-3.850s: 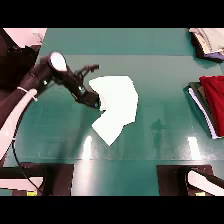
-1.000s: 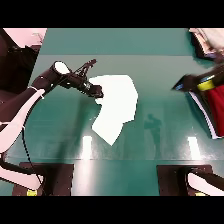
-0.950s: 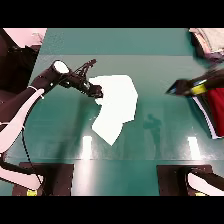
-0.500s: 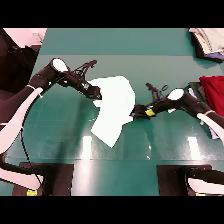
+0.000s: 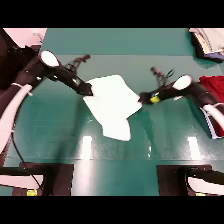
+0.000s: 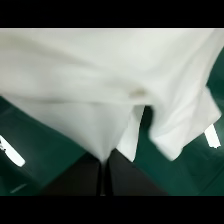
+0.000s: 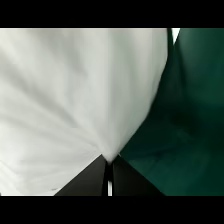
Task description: Fold the shirts.
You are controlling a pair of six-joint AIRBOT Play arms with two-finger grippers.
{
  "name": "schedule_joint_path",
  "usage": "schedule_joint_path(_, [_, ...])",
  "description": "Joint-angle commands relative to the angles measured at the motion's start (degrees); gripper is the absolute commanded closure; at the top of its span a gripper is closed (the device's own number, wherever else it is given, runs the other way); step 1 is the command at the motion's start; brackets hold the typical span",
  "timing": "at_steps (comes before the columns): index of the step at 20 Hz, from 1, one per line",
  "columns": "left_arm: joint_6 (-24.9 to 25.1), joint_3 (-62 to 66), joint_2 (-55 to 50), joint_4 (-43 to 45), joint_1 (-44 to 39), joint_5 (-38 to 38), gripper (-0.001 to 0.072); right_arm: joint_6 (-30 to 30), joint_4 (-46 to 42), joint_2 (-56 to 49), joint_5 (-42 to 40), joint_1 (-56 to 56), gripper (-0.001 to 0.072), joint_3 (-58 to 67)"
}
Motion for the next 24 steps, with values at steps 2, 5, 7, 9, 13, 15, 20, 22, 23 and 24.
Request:
schedule_joint_path(2, [-0.85, 8.7, 10.32, 7.08, 5.66, -2.49, 0.0683, 2.12, -9.2, 11.69, 4.85, -13.53, 0.0698, 10.88])
schedule_joint_path(5, [-0.66, 14.58, 16.74, 7.32, 5.68, -2.21, 0.0683, 2.1, -9.18, 17.51, 4.92, -20.61, 0.0698, 17.99])
schedule_joint_path(7, [-0.7, 18.38, 19.74, 6.97, 5.68, -2.4, 0.0683, 2.05, -9.18, 20.72, 5.03, -23.47, 0.0699, 21.92])
schedule_joint_path(9, [-0.7, 21.57, 22.62, 6.82, 5.68, -2.43, 0.0683, 2.03, -9.2, 23.47, 5.44, -24.74, 0.0699, 24.94])
schedule_joint_path(13, [-0.66, 27.5, 27.17, 6.93, 5.68, -2.29, 0.0682, 2.01, -9.25, 27.87, 5.44, -26.95, 0.0698, 29.49])
schedule_joint_path(15, [-0.63, 30.75, 28.76, 7.06, 5.68, -2.23, 0.0683, 2.01, -9.25, 29.4, 5.46, -29.03, 0.0698, 31.93])
schedule_joint_path(20, [-0.37, 30.58, 29.9, 11.58, 5.68, -1.9, 0.0683, 2.03, -9.16, 30.16, 10.01, -34.56, 0.0698, 36.22])
schedule_joint_path(22, [-0.35, 26.29, 29.27, 12.55, 5.68, -1.84, 0.0683, 2.05, -8.5, 28.3, 15.02, -34.51, 0.0698, 36.2])
schedule_joint_path(23, [-0.33, 24.02, 28.79, 12.68, 5.68, -1.77, 0.0683, 2.05, -6.73, 26.49, 18.18, -34.51, 0.0698, 36.2])
schedule_joint_path(24, [-0.33, 21.73, 28.28, 12.68, 5.68, -1.57, 0.0682, 2.05, -5.25, 24.59, 21.14, -34.51, 0.0698, 36.17])
